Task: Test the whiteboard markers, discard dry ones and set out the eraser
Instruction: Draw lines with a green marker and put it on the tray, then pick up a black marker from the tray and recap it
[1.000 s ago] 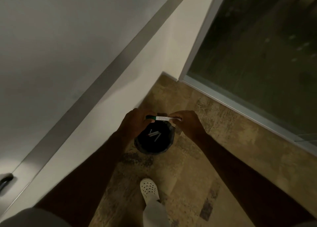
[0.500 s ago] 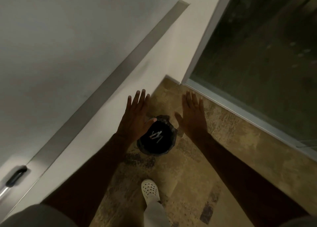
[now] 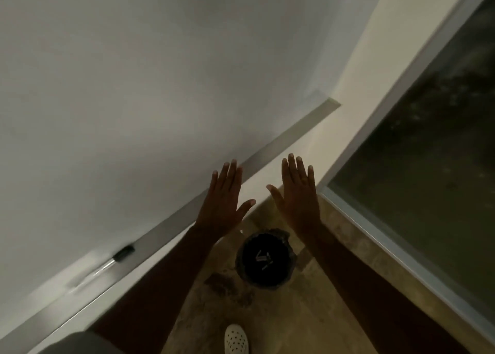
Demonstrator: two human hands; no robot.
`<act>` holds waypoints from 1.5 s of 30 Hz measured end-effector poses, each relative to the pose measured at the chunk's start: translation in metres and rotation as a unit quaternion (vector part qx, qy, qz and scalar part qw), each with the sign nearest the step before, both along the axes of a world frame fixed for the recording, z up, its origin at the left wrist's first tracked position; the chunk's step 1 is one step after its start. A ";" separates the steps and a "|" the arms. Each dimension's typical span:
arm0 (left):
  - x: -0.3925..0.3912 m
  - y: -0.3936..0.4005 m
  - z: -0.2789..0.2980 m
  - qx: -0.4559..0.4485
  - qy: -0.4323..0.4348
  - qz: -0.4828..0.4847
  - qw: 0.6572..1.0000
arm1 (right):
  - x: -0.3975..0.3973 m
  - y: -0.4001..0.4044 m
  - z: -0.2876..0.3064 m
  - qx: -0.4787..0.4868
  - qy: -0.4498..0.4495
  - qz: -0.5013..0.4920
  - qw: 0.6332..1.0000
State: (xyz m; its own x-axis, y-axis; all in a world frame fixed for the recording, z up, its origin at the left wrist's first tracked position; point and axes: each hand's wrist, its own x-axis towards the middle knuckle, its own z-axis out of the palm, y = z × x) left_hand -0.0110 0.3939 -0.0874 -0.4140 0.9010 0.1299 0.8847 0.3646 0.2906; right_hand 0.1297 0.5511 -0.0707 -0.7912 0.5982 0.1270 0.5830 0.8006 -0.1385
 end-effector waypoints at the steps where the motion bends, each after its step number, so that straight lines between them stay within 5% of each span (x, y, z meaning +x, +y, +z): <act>1: -0.004 -0.011 0.004 0.011 -0.009 0.018 1.000 | -0.008 -0.007 0.003 0.005 0.002 0.020 1.000; 13: -0.012 -0.165 0.013 0.067 -0.037 0.127 0.989 | -0.085 -0.120 -0.013 -0.047 0.051 0.238 0.969; 21: 0.000 -0.261 -0.019 0.061 -0.059 0.317 0.945 | -0.110 -0.193 -0.058 -0.064 0.094 0.405 0.907; 26: -0.002 -0.278 -0.026 0.019 -0.040 0.350 0.936 | -0.125 -0.229 -0.065 -0.070 0.070 0.470 0.877; 37: -0.019 -0.268 -0.028 -0.116 -0.009 0.369 0.922 | -0.117 -0.251 -0.070 -0.077 0.031 0.440 0.894; 45: -0.022 -0.278 -0.016 -0.085 -0.029 0.356 0.930 | -0.105 -0.250 -0.051 -0.167 0.072 0.343 0.921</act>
State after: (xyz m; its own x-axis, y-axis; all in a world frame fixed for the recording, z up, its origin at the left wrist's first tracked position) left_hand -0.0335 0.1164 -0.1030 -0.9151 0.4021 -0.0302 0.3870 0.8967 0.2149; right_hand 0.0246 0.3010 -0.1212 -0.9871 -0.0127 0.1597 -0.0889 0.8726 -0.4803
